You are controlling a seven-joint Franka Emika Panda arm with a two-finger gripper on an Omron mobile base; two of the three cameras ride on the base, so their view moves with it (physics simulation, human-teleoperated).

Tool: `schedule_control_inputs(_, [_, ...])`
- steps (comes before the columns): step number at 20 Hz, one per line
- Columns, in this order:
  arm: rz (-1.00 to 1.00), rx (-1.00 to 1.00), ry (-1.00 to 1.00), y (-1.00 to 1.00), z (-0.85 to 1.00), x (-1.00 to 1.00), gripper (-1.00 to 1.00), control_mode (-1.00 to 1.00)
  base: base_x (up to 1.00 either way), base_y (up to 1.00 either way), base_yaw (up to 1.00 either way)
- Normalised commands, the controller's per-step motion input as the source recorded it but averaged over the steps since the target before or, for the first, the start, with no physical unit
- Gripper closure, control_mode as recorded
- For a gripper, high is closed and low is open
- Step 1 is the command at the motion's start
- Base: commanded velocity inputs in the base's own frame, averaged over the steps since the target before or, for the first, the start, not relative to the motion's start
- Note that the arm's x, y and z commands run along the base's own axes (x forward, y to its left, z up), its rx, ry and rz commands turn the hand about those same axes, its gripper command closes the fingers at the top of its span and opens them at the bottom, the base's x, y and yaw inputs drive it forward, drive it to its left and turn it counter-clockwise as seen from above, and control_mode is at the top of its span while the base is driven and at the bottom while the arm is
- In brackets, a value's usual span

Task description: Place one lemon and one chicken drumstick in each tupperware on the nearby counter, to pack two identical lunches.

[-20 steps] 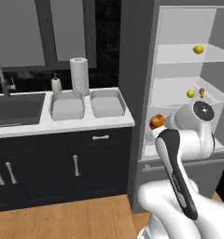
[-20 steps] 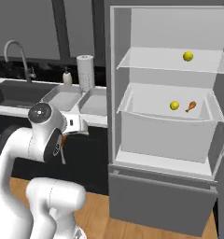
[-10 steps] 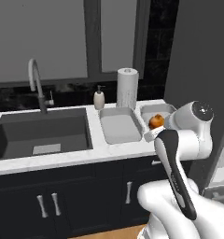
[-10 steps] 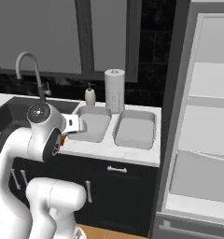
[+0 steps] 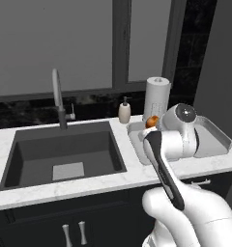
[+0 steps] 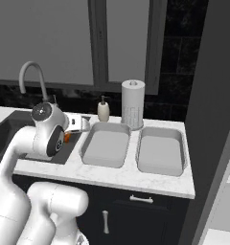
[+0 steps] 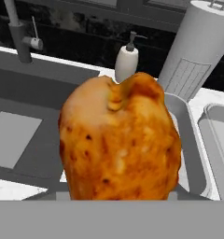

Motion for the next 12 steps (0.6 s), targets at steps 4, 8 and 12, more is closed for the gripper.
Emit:
schedule_control_inputs(4, [-0.06, 0.00, 0.13, -0.51, -0.12, 0.88, 1.00, -1.00, 0.00, 0.00, 0.00])
schedule_control_inputs(8, [0.00, 0.00, 0.18, -0.42, -0.31, 0.71, 1.00, -1.00, 0.00, 0.00, 0.00])
schedule_control_inputs(12, [0.01, 0.00, 0.21, -0.06, -0.47, 0.43, 1.00, -1.00, 0.00, 0.00, 0.00])
